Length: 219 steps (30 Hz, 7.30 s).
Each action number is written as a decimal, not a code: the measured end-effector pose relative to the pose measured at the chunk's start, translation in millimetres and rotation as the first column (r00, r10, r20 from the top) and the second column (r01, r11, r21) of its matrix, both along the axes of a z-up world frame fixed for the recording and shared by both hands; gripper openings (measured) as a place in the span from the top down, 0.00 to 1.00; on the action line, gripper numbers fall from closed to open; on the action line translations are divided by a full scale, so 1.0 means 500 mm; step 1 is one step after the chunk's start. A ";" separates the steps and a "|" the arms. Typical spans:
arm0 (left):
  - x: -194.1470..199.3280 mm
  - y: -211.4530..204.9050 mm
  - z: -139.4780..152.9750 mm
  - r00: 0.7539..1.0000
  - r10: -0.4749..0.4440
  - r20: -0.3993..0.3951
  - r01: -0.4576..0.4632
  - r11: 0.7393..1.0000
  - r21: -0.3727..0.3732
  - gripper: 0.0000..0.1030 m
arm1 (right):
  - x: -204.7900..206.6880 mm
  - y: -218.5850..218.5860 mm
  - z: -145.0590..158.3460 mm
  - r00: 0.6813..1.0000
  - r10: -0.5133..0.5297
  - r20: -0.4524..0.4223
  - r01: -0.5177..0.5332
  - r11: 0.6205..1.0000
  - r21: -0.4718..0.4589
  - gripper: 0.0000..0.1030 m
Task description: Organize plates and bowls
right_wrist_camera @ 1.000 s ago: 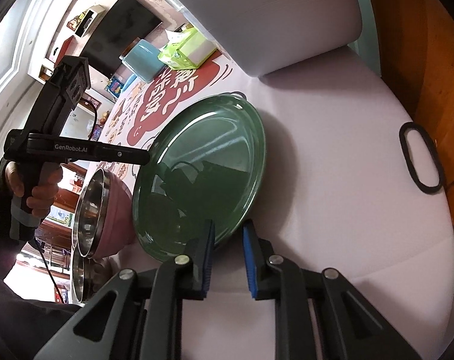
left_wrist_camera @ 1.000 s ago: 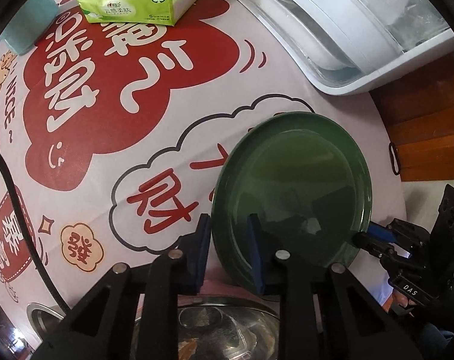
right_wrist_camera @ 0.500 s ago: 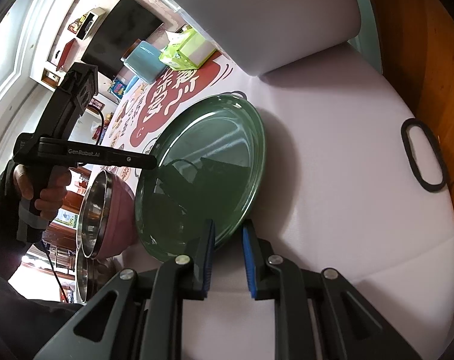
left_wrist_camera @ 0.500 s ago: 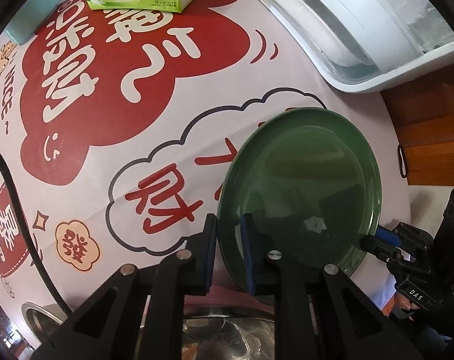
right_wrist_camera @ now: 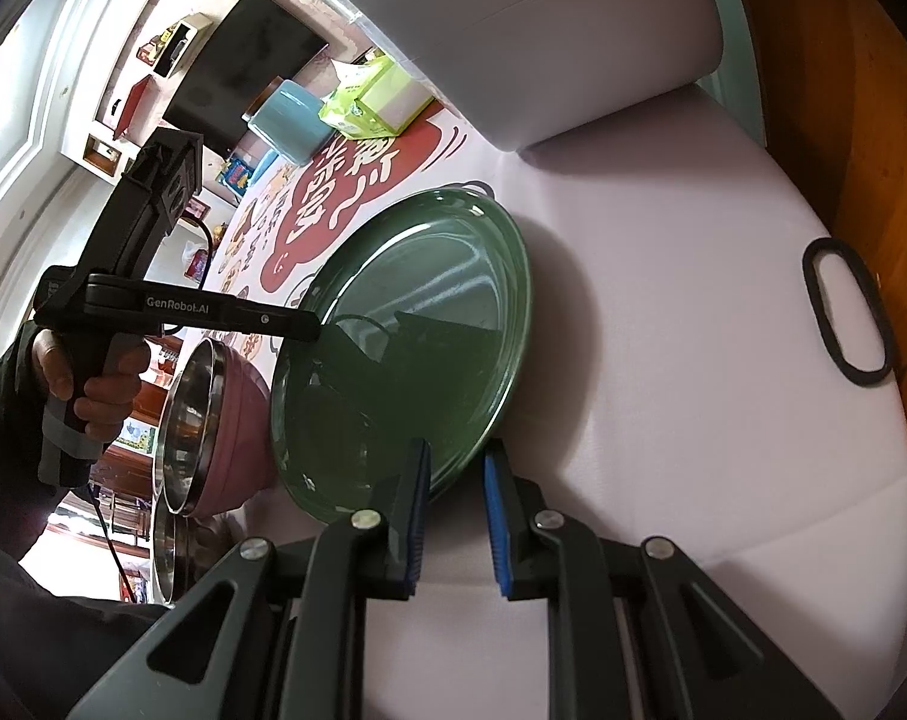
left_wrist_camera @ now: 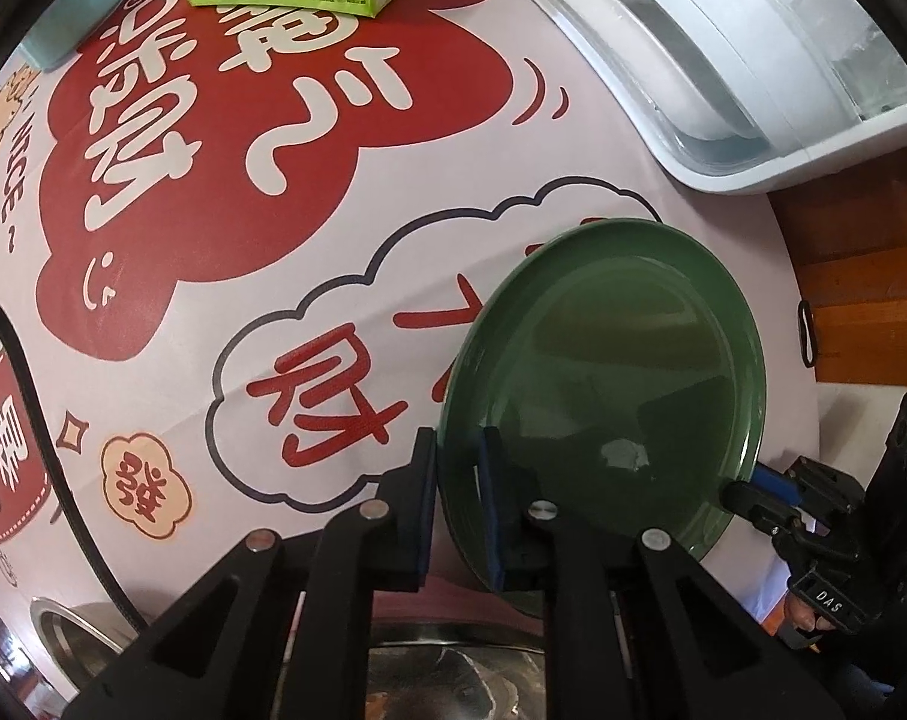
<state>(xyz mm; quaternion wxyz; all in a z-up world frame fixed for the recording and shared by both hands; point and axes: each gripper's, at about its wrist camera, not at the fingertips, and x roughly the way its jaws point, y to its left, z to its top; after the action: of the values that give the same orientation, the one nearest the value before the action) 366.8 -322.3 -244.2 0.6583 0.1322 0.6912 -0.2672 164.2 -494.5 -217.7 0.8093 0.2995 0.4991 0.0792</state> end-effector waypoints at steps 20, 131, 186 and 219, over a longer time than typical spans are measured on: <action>-0.033 -0.018 0.115 0.995 0.016 0.099 -0.006 0.995 -0.096 0.89 | -0.039 -0.008 0.052 0.998 -0.022 0.055 0.025 0.999 -0.045 0.84; -0.544 0.826 0.064 0.876 0.475 0.083 -0.465 0.877 -0.119 0.88 | -0.228 0.723 0.106 0.909 0.407 -0.083 -0.413 0.861 -0.298 0.85; -0.515 0.833 0.129 0.853 0.501 0.147 -0.472 0.860 -0.195 0.54 | -0.207 0.683 0.190 0.980 0.201 0.002 -0.187 0.915 -0.358 0.58; -0.352 0.720 0.220 0.637 0.730 0.246 -0.684 0.683 -0.255 0.33 | 0.152 0.601 0.278 0.897 0.434 0.085 -0.387 0.863 -0.324 0.57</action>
<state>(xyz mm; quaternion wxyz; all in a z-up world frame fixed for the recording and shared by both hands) 191.0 37.6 -134.3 0.8228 -0.1528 0.5474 -0.0087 240.0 -194.2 -78.9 0.8457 0.0533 0.4932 0.1966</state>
